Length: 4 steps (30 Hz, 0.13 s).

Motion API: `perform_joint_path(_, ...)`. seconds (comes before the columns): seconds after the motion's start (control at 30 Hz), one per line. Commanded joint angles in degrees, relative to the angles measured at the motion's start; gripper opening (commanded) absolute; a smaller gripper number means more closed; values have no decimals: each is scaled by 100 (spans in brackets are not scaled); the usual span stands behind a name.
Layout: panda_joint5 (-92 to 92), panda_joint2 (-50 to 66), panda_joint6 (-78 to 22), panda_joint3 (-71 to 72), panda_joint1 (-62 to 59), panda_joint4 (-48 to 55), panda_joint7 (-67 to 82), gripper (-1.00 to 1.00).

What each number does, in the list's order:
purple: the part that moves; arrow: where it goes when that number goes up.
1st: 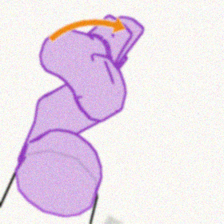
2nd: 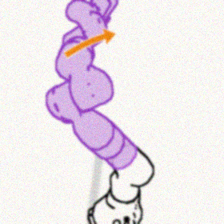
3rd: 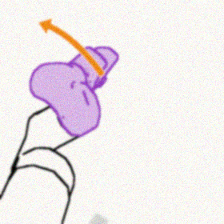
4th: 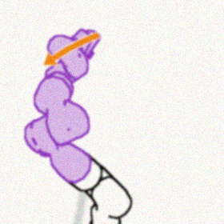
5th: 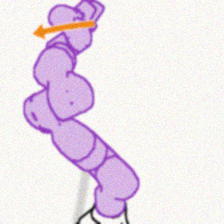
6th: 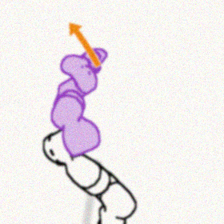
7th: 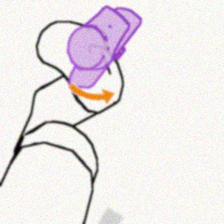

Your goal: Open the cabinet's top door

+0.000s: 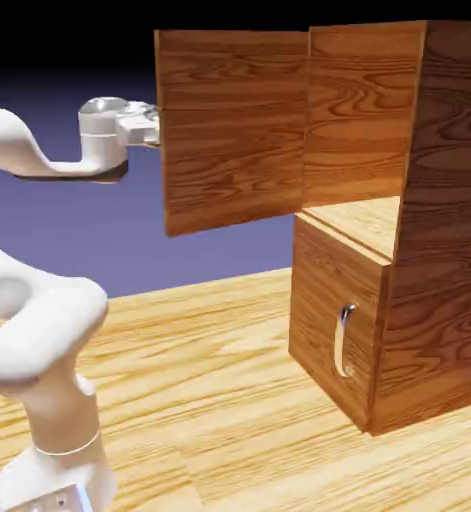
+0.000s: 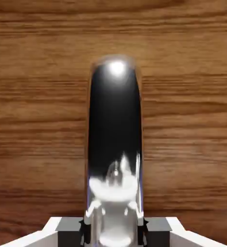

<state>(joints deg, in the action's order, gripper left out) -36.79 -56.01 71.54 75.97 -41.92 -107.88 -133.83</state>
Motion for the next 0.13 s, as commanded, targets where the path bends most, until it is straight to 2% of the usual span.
perform_joint_path(0.0,54,-39,-168,118,-202,207,52,-100)
perform_joint_path(0.07,139,-114,-432,295,-538,557,145,-100)
perform_joint_path(0.1,139,-114,-432,296,-538,557,145,100)
